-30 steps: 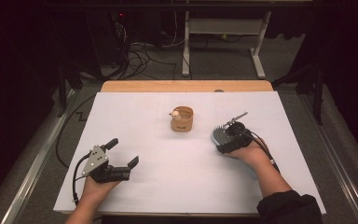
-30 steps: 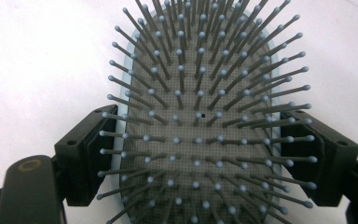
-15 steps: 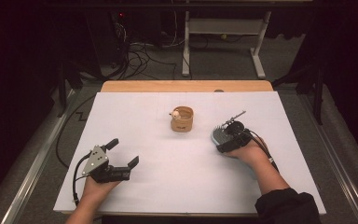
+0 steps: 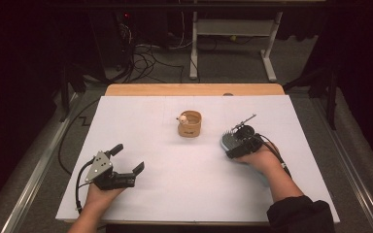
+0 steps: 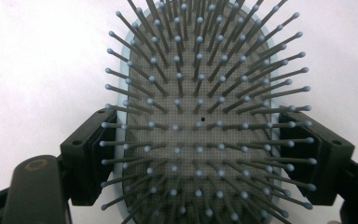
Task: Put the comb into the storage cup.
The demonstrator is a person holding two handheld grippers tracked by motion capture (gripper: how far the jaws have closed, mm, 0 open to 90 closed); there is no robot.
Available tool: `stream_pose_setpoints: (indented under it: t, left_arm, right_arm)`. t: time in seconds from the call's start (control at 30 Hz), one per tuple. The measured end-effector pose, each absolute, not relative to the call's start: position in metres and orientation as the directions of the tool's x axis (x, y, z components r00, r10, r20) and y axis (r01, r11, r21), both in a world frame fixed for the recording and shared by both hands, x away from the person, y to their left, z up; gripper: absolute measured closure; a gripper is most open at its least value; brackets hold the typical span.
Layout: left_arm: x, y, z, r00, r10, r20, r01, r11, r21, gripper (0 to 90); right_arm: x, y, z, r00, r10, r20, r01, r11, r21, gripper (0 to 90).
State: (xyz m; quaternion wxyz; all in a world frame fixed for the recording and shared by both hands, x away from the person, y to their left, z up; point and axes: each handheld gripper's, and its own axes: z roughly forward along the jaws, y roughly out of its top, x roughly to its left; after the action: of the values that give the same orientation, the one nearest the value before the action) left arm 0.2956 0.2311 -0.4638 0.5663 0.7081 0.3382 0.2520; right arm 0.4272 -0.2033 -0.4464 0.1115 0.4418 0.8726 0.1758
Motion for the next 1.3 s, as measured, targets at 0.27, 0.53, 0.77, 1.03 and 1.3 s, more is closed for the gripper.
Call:
stream_pose_setpoints:
  t: [0.27,0.53,0.77,1.03,1.3]
  left_arm:
    - [0.294,0.23,-0.463,0.65,0.759,-0.026,0.181,-0.121,0.976,0.9]
    - [0.295,0.229,-0.464,0.647,0.762,-0.031,0.201,-0.131,0.971,0.5]
    - [0.296,0.228,-0.465,0.653,0.757,-0.025,0.195,-0.136,0.971,0.0]
    - [0.297,0.228,-0.465,0.652,0.757,-0.043,0.219,-0.134,0.966,0.0]
    - [0.298,0.229,-0.465,0.651,0.757,-0.06,0.233,-0.124,0.965,0.3]
  right_arm:
    - [0.412,-0.207,-0.43,-0.593,0.803,-0.048,0.716,0.554,0.423,20.9]
    - [0.392,-0.21,-0.416,-0.586,0.809,-0.046,0.709,0.539,0.455,20.9]
    - [0.379,-0.21,-0.409,-0.585,0.81,-0.045,0.707,0.537,0.461,20.9]
    - [0.37,-0.211,-0.414,-0.579,0.815,-0.028,0.719,0.526,0.453,20.9]
    - [0.369,-0.211,-0.418,-0.579,0.815,-0.03,0.709,0.522,0.474,20.9]
